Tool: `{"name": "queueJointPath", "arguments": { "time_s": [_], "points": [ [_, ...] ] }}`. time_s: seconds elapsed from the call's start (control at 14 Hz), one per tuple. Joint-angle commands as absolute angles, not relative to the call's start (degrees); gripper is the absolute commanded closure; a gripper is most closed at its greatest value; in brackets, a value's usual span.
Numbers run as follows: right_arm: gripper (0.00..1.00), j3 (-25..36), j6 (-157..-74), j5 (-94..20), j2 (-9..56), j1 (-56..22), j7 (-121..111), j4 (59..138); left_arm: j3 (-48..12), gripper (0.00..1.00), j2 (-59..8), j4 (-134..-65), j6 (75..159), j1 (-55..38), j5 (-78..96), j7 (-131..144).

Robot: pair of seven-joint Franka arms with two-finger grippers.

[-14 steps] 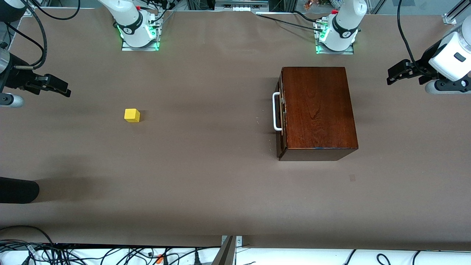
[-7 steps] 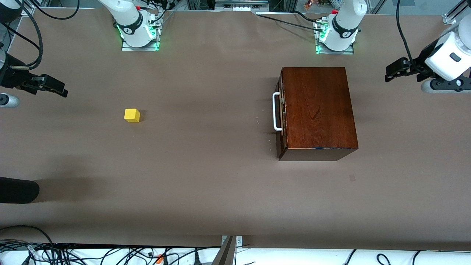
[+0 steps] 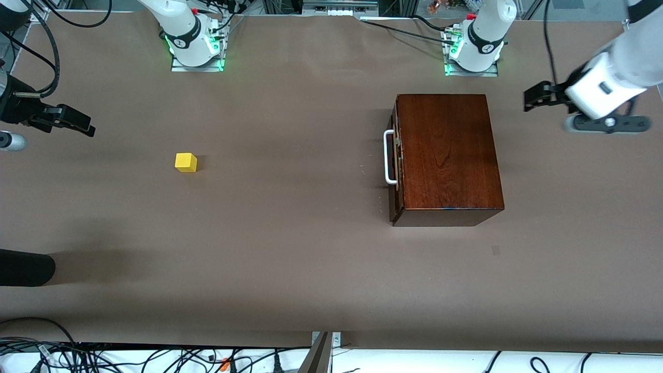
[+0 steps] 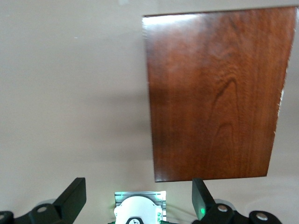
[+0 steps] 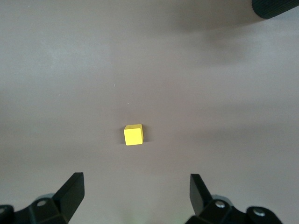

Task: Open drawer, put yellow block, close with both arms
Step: 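Reach the left gripper to the white drawer handle of the wooden box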

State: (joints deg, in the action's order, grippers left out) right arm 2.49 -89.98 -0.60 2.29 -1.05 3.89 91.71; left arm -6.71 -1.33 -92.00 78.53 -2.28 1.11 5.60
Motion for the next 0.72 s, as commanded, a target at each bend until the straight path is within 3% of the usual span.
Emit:
{"name": "queueJointPath", "arguments": {
  "time_s": [0.0, 0.29, 0.64],
  "points": [
    [0.0, 2.2, -89.0, -1.1, 1.7, -0.4, 3.4, 91.0, -11.1, 0.0, -4.8, -90.8, 78.0, -2.7, 3.1, 6.3],
    [0.0, 2.2, -89.0, -1.1, 1.6, -0.4, 3.4, 91.0, -14.3, 0.0, -10.6, -87.8, 83.3, -5.1, 3.5, 9.2],
    [0.0, 2.2, -89.0, -1.1, 1.6, -0.4, 3.4, 91.0, -14.3, 0.0, -19.9, -82.5, 88.8, -16.6, 2.5, 27.1]
  ]
}}
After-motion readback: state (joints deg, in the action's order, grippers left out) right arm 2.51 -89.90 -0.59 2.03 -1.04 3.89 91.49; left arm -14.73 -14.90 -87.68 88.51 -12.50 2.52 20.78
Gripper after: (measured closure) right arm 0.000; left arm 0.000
